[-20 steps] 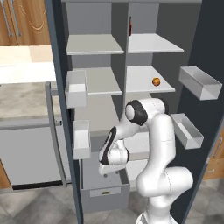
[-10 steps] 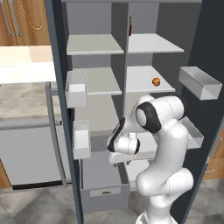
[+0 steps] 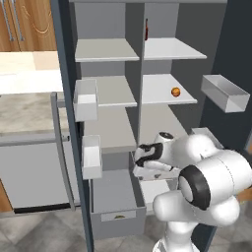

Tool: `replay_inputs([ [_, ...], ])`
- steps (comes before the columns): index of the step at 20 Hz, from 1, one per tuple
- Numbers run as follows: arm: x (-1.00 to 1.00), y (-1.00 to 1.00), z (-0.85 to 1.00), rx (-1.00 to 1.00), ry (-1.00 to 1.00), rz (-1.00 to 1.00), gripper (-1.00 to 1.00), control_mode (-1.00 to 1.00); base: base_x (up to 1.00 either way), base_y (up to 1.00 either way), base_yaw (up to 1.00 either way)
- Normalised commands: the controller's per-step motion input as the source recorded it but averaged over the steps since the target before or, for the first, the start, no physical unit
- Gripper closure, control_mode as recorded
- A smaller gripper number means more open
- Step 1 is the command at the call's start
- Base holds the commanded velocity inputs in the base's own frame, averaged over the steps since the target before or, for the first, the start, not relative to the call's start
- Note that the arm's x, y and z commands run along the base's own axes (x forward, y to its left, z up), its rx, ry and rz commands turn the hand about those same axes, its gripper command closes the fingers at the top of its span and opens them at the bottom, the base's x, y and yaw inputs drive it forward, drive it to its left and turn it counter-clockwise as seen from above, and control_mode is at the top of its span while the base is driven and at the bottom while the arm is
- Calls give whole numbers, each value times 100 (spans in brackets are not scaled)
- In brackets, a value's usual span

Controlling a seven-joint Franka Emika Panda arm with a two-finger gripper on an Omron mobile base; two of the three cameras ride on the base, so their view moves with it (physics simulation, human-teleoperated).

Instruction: Take the peach and potato from the fridge shelf and place them in the freezer drawer to begin freezing them.

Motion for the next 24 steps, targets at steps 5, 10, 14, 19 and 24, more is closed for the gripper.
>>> replay_inputs([
  [5, -37, -40, 100, -4, -8, -7, -100, -100, 0, 0, 0],
  [10, -36, -41, 100, -4, -9, -7, -100, -100, 0, 0, 0],
  [14, -34, -42, 96, -6, -12, -7, -100, -100, 0, 0, 0],
  [19, -9, -24, 57, -6, -8, -7, -100, -100, 0, 0, 0],
  [24, -48, -15, 35, -1, -7, -9, -100, -100, 0, 0, 0],
])
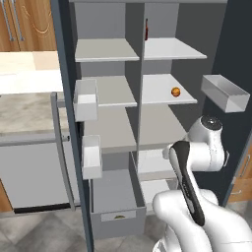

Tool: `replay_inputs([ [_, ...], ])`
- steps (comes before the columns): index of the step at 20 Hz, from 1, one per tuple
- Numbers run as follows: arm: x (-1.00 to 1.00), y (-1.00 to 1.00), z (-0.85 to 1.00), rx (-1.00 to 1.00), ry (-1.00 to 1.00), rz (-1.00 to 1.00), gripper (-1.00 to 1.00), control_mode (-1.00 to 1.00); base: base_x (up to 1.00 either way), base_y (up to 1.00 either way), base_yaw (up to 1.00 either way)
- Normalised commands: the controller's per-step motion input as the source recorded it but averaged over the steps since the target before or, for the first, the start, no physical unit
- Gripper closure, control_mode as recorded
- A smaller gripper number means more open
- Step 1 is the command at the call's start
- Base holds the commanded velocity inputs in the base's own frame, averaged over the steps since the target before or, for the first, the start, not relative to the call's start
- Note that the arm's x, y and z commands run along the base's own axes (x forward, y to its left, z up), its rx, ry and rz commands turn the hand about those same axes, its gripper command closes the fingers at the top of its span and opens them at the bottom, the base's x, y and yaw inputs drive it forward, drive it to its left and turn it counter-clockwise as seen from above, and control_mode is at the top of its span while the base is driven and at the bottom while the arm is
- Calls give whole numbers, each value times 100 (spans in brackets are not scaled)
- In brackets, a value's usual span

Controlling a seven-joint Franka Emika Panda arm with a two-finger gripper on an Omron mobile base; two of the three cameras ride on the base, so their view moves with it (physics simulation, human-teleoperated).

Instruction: Take the peach and potato from the fridge shelf and place them in the freezer drawer to begin freezing them.

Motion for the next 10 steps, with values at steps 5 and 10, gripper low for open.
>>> replay_inputs([
  [5, -88, 2, 41, 0, -7, -10, -100, -100, 0, 0, 0],
  [10, -45, 40, 2, -1, 1, -2, -100, -100, 0, 0, 0],
])
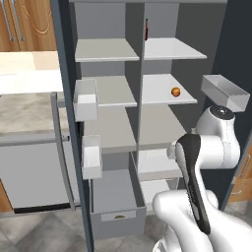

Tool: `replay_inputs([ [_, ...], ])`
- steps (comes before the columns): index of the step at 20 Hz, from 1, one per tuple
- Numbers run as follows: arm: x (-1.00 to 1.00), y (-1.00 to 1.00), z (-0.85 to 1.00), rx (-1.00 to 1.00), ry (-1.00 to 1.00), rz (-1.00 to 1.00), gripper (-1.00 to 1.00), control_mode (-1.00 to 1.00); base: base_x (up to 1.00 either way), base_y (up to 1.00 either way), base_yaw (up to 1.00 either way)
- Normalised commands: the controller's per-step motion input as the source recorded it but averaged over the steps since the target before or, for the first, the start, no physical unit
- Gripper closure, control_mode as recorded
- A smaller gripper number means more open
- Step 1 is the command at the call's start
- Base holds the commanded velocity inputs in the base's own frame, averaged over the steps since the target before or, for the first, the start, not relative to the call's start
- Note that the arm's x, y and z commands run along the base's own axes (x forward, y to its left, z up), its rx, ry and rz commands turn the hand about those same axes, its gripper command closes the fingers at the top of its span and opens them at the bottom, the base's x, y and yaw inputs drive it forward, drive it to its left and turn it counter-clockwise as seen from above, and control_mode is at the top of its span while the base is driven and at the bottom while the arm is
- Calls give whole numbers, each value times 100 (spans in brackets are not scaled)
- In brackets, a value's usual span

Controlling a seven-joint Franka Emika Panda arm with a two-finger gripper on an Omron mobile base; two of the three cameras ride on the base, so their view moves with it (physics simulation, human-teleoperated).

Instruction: Take the peach and potato from the fridge shelf and place them in the freezer drawer to begin freezing them.

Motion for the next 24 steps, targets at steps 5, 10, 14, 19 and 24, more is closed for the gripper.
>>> replay_inputs([
  [5, 0, 27, -8, -1, 7, 0, -100, -100, 0, 0, 0],
  [10, -2, 5, -5, 0, 0, 0, -100, 100, -4, 0, -1],
  [14, 0, 0, 0, 0, 0, 0, -100, 100, 0, -25, -12],
  [19, 0, 0, 0, 0, 0, 0, -100, 100, 12, -42, -4],
  [24, 0, 0, 0, 0, 0, 0, -100, 100, 41, -4, 0],
])
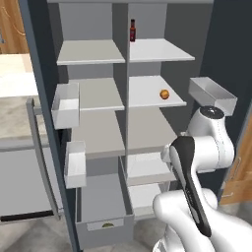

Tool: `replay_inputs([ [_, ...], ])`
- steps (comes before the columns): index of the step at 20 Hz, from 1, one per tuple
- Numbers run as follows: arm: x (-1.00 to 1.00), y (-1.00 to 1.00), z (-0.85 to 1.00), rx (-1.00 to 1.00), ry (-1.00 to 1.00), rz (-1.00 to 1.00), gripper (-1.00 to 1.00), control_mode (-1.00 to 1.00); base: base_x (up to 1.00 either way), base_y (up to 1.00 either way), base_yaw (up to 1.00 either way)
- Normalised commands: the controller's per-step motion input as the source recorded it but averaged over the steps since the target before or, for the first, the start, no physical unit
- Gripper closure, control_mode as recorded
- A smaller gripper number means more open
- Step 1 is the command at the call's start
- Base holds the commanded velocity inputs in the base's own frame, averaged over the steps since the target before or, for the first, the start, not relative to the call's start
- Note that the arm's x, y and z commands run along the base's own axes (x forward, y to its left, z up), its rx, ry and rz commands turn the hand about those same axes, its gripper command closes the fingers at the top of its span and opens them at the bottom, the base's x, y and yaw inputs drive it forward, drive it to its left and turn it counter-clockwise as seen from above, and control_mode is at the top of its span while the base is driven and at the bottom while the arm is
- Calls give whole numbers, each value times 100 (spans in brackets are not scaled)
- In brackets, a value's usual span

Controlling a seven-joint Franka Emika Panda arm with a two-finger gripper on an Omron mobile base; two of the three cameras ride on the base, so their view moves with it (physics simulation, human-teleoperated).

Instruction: Take the peach and potato from the fridge shelf and place them in the freezer drawer to begin freezing them.

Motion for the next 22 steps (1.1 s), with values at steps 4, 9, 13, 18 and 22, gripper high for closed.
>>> replay_inputs([
  [4, 0, 0, 0, 0, 0, 0, -100, 100, 34, -19, 0],
  [9, 0, 0, 0, 0, 0, 0, -100, 100, 40, -8, 0],
  [13, 0, 0, 0, 0, 0, 0, -100, 100, 44, -24, 0],
  [18, 0, 0, 0, 0, 0, 0, -100, 100, 49, -11, 0],
  [22, 0, 0, 0, 0, 0, 0, -100, 100, 41, -15, -2],
])
